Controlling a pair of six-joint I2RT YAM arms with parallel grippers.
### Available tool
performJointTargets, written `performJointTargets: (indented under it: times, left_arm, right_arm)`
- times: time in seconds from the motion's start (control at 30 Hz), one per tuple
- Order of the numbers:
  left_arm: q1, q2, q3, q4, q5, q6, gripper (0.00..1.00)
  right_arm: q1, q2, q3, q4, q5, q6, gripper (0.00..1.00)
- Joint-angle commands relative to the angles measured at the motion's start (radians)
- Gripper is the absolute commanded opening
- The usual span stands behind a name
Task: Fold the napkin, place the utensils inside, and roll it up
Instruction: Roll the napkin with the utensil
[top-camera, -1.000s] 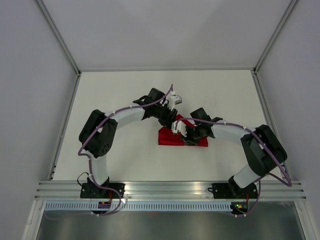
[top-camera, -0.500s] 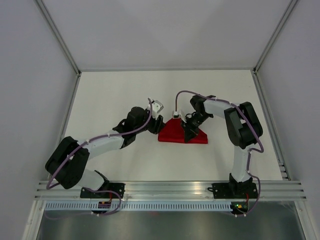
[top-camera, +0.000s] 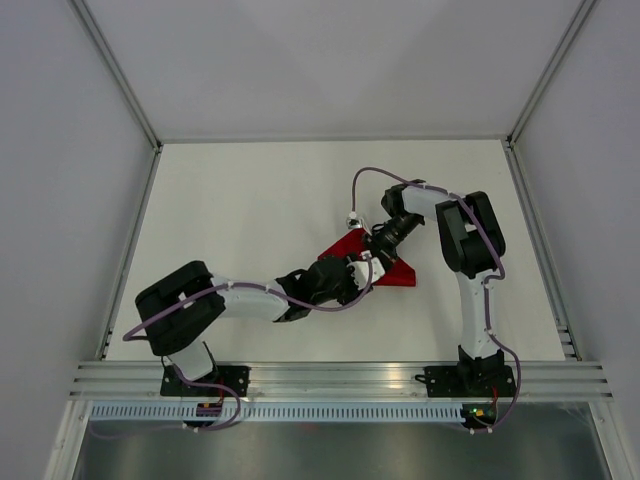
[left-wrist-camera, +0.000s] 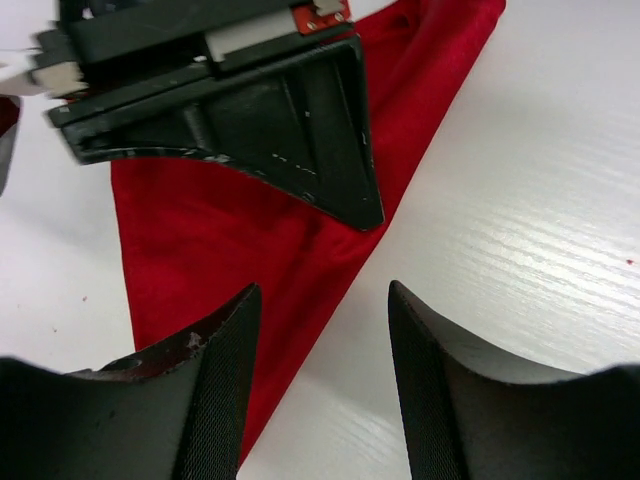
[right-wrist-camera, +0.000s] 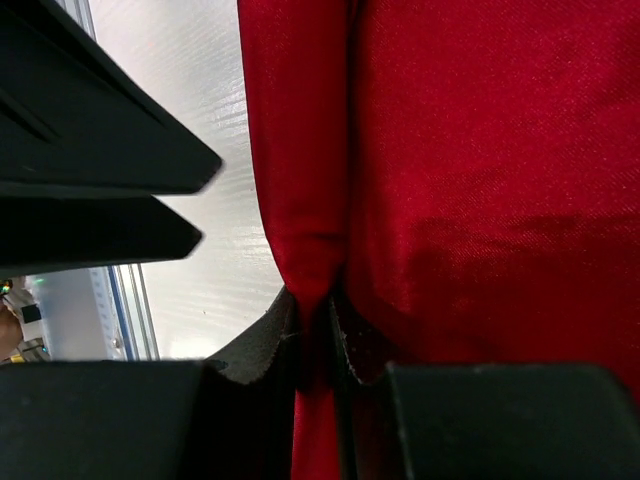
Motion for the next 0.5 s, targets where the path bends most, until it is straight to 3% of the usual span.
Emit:
performJointTargets:
  times: [0.0, 0.47]
  left_arm:
    - [-0.012, 0.056, 0.069, 0.036, -0.049, 0.117, 0.59]
    - [-0.011, 0.240, 0.149, 0.081, 0.023, 0.133, 0.60]
  right_arm:
    - [-0.008, 0.076, -0.001, 0.072, 0.156, -0.074, 0.14]
    - [-0.012, 0.106, 0.017, 0.057, 0.169, -0.067, 0.14]
